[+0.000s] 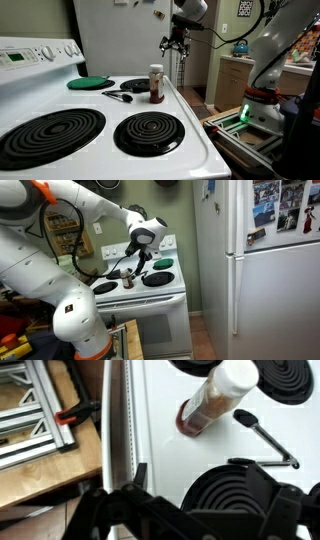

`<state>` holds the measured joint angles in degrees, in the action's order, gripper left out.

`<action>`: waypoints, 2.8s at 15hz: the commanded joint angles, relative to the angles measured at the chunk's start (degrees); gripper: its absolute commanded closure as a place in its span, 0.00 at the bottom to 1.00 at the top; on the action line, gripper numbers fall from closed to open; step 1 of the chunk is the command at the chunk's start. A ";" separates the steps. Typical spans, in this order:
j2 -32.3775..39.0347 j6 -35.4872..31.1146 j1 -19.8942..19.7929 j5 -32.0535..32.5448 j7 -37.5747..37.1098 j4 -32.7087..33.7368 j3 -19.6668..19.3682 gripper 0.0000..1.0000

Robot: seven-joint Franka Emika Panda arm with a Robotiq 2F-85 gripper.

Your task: Turn the ketchup bottle to stand on its white lid

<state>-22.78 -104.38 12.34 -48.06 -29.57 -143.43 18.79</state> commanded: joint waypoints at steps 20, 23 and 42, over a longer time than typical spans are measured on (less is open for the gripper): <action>14.54 -8.23 5.97 -16.34 -0.24 0.48 4.67 0.00; 17.56 -7.51 6.27 -19.46 0.74 1.00 4.44 0.00; 29.36 -5.30 9.17 -24.29 0.51 5.02 3.70 0.00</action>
<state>4.78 -110.95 20.81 -70.33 -29.20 -139.06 23.29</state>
